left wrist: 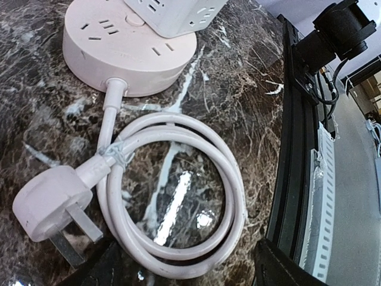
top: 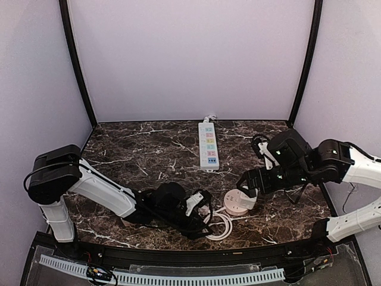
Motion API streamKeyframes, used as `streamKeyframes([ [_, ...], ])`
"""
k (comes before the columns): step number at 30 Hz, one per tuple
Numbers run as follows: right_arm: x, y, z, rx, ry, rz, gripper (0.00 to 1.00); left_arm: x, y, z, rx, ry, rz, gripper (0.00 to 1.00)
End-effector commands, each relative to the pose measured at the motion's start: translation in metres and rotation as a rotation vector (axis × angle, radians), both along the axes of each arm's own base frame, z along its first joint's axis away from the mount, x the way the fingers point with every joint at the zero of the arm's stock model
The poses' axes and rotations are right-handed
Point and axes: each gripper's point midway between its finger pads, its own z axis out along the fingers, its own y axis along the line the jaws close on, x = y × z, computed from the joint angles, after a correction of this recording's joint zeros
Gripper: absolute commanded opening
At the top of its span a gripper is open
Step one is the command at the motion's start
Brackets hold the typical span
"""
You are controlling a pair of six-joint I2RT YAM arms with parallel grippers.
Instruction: Insert the plug
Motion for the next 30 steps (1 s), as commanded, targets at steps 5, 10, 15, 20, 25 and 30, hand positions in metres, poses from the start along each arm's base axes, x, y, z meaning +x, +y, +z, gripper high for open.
streamKeyframes([
  [5, -0.002, -0.005, 0.002, 0.013, -0.018, -0.005, 0.99, -0.012, -0.025, 0.011, -0.064, 0.048, -0.055, 0.76],
  [10, -0.003, -0.007, 0.003, 0.02, -0.026, -0.004, 0.99, -0.018, -0.026, 0.018, -0.069, 0.041, -0.068, 0.75],
  [15, -0.003, -0.006, 0.004, 0.035, -0.032, 0.001, 0.99, -0.011, -0.012, 0.034, -0.067, -0.021, -0.015, 0.75],
  [20, -0.003, -0.006, 0.004, 0.042, -0.04, 0.006, 0.99, 0.005, 0.016, 0.042, -0.018, -0.109, 0.092, 0.79],
  [25, -0.001, -0.002, 0.006, 0.044, -0.056, 0.016, 0.99, 0.02, 0.047, 0.058, 0.002, -0.186, 0.214, 0.9],
  [30, 0.001, 0.002, -0.001, 0.051, -0.062, 0.024, 0.99, 0.037, 0.088, 0.057, 0.066, -0.251, 0.372, 0.99],
])
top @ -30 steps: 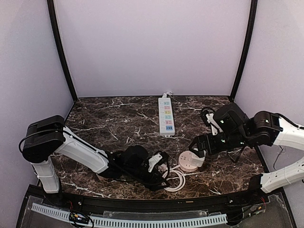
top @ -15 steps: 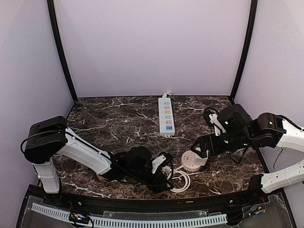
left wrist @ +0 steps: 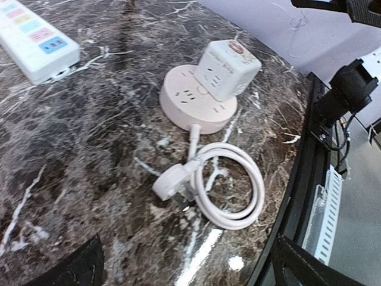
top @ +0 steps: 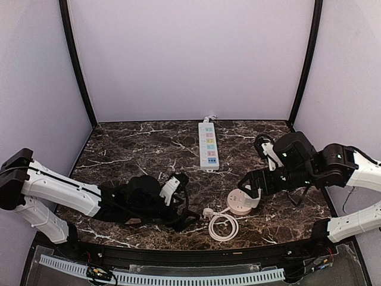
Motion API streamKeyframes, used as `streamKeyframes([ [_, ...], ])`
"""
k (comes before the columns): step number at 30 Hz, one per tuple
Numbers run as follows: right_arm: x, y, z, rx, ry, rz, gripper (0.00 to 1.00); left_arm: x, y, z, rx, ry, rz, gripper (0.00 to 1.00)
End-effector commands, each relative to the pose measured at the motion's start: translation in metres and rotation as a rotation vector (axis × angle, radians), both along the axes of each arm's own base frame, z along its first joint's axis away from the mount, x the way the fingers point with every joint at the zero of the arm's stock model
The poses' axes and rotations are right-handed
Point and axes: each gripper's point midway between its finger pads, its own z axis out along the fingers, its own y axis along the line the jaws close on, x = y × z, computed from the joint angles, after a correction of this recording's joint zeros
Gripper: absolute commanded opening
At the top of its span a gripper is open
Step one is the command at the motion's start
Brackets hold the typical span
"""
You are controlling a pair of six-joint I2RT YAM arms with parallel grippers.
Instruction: Insert the plug
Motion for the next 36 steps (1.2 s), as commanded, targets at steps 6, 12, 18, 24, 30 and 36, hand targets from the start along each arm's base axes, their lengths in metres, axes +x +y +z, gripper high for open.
streamKeyframes([
  [6, 0.004, 0.01, -0.007, 0.033, -0.043, 0.018, 0.99, 0.018, 0.088, -0.006, 0.161, -0.036, 0.319, 0.99],
  [12, 0.006, 0.012, -0.014, 0.05, -0.061, 0.023, 0.99, 0.009, 0.131, 0.0, 0.251, -0.074, 0.441, 0.99],
  [18, 0.006, 0.017, -0.02, 0.056, -0.067, 0.04, 0.99, 0.011, 0.167, 0.008, 0.285, -0.102, 0.534, 0.99],
  [24, 0.008, 0.018, -0.023, 0.056, -0.088, 0.049, 0.99, 0.008, 0.197, 0.008, 0.358, -0.089, 0.585, 0.99],
  [30, 0.009, 0.018, -0.028, 0.06, -0.091, 0.044, 0.99, 0.002, 0.219, -0.003, 0.425, -0.066, 0.62, 0.99],
  [36, 0.008, 0.016, -0.029, 0.067, -0.089, 0.041, 0.99, 0.001, 0.218, -0.016, 0.409, -0.038, 0.624, 0.99],
])
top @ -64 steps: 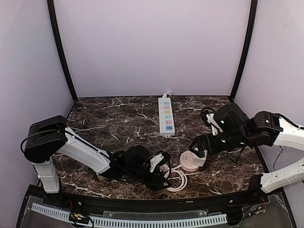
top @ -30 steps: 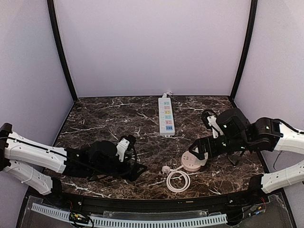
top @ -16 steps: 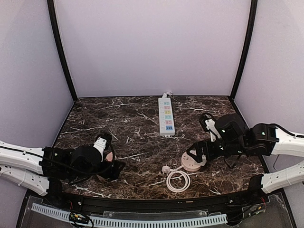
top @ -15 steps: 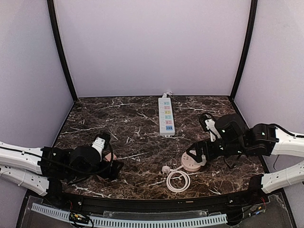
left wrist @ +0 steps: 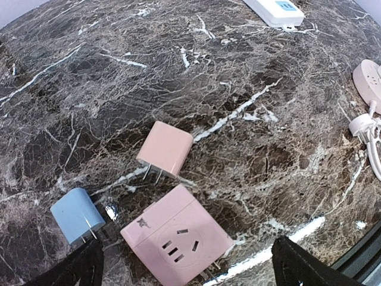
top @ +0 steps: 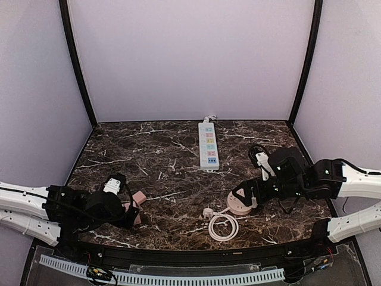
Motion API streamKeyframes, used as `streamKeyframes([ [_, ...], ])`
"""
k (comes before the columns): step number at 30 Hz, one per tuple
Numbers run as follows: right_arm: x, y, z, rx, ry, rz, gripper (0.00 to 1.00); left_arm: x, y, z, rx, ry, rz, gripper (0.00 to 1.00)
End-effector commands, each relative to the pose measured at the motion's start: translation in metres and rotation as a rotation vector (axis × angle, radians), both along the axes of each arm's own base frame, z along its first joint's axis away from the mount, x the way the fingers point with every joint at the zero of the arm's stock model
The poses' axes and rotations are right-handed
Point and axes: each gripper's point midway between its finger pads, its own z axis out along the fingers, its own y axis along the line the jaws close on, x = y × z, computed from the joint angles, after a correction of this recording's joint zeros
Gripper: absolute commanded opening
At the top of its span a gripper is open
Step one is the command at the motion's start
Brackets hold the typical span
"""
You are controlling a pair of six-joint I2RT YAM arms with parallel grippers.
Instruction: Insert the plug
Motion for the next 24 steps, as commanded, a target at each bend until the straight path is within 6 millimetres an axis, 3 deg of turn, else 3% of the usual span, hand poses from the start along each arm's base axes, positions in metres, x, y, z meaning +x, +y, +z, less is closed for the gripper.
streamKeyframes([
  [1, 0.0, 0.002, 0.007, 0.037, -0.023, -0.001, 0.98, -0.003, 0.014, -0.02, 0.037, 0.024, 0.032, 0.99],
  [13, -0.001, -0.001, 0.0, 0.032, -0.017, -0.012, 0.99, 0.001, 0.004, -0.046, -0.102, 0.133, 0.094, 0.97],
  [24, -0.002, 0.003, -0.008, 0.03, -0.01, 0.008, 0.99, 0.011, -0.016, -0.053, -0.154, 0.142, 0.085, 0.93],
])
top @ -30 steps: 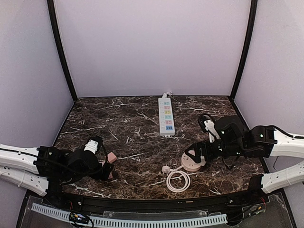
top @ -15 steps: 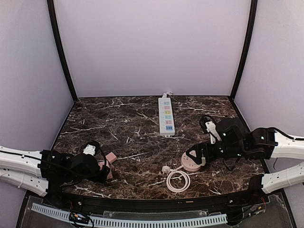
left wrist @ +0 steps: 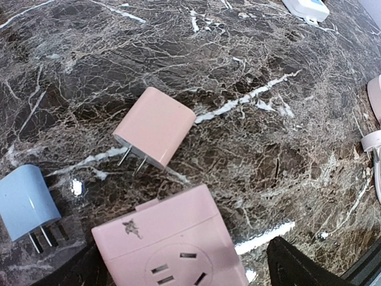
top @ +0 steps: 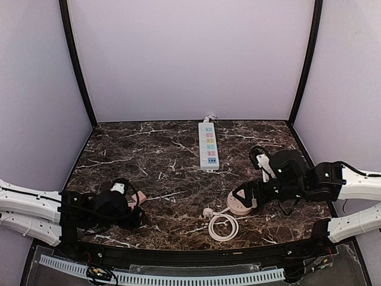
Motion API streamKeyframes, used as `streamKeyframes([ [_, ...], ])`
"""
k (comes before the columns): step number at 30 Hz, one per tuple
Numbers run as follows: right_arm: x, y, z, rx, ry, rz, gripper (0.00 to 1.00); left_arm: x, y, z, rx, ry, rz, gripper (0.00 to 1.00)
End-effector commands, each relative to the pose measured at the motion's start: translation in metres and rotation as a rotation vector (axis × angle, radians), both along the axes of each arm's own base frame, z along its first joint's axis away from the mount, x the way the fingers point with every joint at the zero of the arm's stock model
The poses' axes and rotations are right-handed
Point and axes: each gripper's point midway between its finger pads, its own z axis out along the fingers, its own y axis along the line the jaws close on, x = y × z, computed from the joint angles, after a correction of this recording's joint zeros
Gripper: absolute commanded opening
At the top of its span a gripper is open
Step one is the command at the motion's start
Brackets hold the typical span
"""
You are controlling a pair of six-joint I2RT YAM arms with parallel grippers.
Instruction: Insert the plug
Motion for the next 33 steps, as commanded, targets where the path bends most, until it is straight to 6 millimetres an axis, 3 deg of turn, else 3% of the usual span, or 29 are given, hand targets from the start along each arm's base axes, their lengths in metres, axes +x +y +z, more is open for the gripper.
streamKeyframes([
  [1, -0.001, 0.004, -0.002, 0.017, -0.005, 0.01, 0.99, 0.003, -0.012, -0.004, -0.025, 0.004, -0.022, 0.92],
  [8, -0.003, 0.002, 0.004, 0.039, -0.02, 0.016, 0.99, 0.005, -0.025, -0.012, -0.001, 0.017, -0.06, 0.85],
  [15, -0.003, -0.001, 0.006, 0.046, -0.03, 0.013, 0.99, -0.001, -0.018, -0.02, 0.083, 0.061, -0.088, 0.75],
  [20, -0.003, -0.001, 0.007, 0.048, -0.034, 0.013, 0.99, -0.005, -0.021, -0.022, 0.094, 0.072, -0.125, 0.54],
  [27, -0.004, 0.004, 0.013, 0.06, -0.047, 0.046, 0.99, -0.01, -0.051, -0.003, 0.025, 0.046, -0.291, 0.42],
  [33, -0.013, 0.023, 0.027, 0.135, -0.087, 0.168, 0.98, -0.014, -0.086, 0.031, -0.1, -0.017, -0.438, 0.35],
])
